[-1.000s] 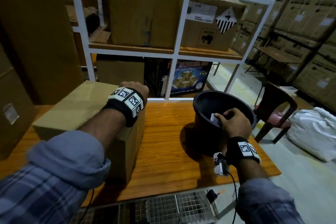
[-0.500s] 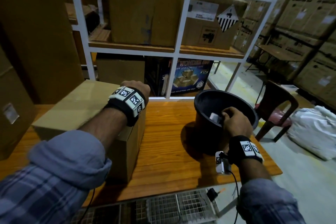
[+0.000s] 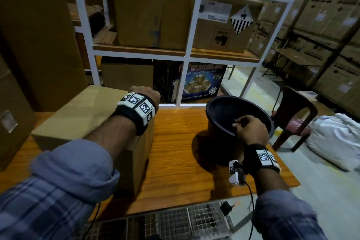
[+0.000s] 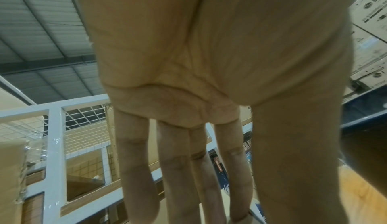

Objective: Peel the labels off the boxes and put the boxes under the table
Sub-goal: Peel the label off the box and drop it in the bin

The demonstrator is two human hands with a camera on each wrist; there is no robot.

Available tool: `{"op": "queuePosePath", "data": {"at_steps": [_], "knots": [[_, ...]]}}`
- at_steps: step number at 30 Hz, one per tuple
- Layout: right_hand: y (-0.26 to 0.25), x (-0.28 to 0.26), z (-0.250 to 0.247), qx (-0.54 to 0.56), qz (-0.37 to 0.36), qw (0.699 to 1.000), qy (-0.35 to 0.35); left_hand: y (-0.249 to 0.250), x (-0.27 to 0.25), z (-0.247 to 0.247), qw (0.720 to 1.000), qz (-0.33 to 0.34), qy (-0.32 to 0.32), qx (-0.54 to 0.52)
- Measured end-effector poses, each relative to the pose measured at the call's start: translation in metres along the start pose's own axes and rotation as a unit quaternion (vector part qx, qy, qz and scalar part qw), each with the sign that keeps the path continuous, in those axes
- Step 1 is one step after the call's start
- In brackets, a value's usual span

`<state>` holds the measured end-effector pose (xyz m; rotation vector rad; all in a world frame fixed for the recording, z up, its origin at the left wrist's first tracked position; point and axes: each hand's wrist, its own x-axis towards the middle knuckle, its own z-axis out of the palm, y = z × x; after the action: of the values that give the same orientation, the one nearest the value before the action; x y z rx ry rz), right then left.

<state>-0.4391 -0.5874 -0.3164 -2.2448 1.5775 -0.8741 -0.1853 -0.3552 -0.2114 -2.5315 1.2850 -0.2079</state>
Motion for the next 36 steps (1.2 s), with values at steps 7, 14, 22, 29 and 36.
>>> {"op": "queuePosePath", "data": {"at_steps": [7, 14, 22, 29, 36], "knots": [[-0.002, 0.000, -0.002, 0.010, -0.025, 0.999, -0.022, 0.003, 0.000, -0.002, 1.000, -0.003, -0.007, 0.010], [-0.010, 0.011, -0.020, 0.001, -0.057, 0.998, -0.018, 0.004, 0.005, -0.002, 1.000, 0.001, -0.016, 0.006], [-0.022, 0.012, -0.031, -0.053, -0.079, 0.995, 0.008, 0.001, 0.007, 0.000, 1.000, -0.002, -0.017, -0.014], [-0.035, 0.009, -0.039, -0.125, -0.129, 0.984, 0.011, -0.004, 0.010, 0.002, 1.000, 0.004, -0.005, -0.017], [-0.042, 0.017, -0.036, -0.156, -0.130, 0.979, -0.023, -0.005, 0.012, 0.002, 1.000, 0.000, -0.008, -0.022]]}}
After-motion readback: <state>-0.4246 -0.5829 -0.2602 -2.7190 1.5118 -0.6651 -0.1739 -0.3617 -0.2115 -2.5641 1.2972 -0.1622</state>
